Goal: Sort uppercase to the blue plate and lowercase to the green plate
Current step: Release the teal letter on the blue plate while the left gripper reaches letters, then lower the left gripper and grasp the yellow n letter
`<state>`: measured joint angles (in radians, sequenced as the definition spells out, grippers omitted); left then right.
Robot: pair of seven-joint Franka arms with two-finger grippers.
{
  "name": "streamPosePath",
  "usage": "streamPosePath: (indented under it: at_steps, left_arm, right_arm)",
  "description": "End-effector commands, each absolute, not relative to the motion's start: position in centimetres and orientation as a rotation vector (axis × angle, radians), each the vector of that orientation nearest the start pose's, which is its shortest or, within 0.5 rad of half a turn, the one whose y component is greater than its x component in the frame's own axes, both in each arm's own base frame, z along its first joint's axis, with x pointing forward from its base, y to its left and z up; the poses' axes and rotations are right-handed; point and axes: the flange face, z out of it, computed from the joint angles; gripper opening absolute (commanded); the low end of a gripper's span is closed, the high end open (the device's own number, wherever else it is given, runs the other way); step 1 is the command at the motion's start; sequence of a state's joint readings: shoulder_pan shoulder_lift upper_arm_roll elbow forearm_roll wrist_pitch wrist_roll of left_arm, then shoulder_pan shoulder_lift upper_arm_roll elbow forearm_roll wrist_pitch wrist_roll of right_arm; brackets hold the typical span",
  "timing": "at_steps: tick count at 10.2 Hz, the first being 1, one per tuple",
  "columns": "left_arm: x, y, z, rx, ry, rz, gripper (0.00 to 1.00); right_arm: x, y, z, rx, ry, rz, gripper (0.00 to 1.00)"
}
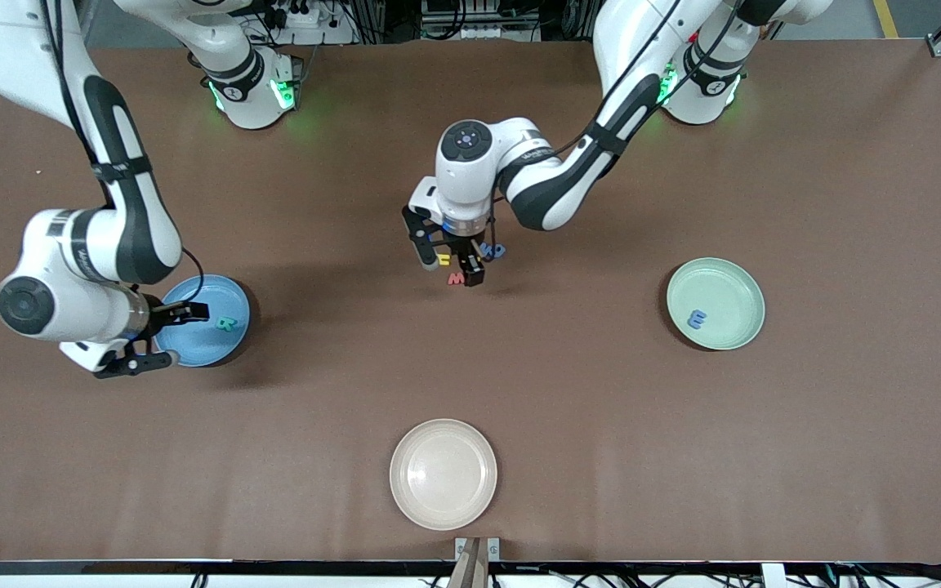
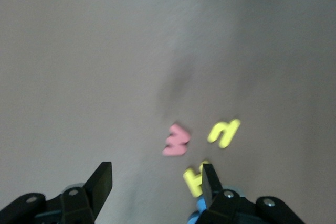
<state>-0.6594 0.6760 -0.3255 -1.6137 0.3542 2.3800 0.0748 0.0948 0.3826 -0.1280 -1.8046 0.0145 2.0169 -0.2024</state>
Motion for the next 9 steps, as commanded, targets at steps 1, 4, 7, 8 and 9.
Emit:
streamPosePath:
  at_steps: [1, 4, 7, 8, 9]
  left_arm:
    - [41.1, -58.6, 25.8, -2.524, 1.853, -0.278, 0.81]
    - [39.4, -59.7, 23.0, -2.503, 1.913, -0.281, 0.85]
    - [37.8, -60.7, 21.2, -2.448, 1.978, -0.306, 0.85]
    - [37.8, -60.5, 20.7, -2.416, 1.99, -0.31, 0.85]
    - [37.6, -60.5, 20.0, -2.408, 1.997, -0.298, 0.86]
  right_arm:
    - [60.8, -2.4, 39.6, -3.145, -0.241, 0.142, 1.0]
    - [59.5, -2.8, 46.5, -3.135, -0.221, 0.043, 1.0]
    - [57.8, -2.4, 51.9, -3.132, -0.233, -0.005, 1.0]
    - [57.7, -2.4, 52.5, -3.126, -0.23, -0.016, 1.0]
    - [57.7, -2.4, 53.0, -3.126, -0.228, -0.009, 1.0]
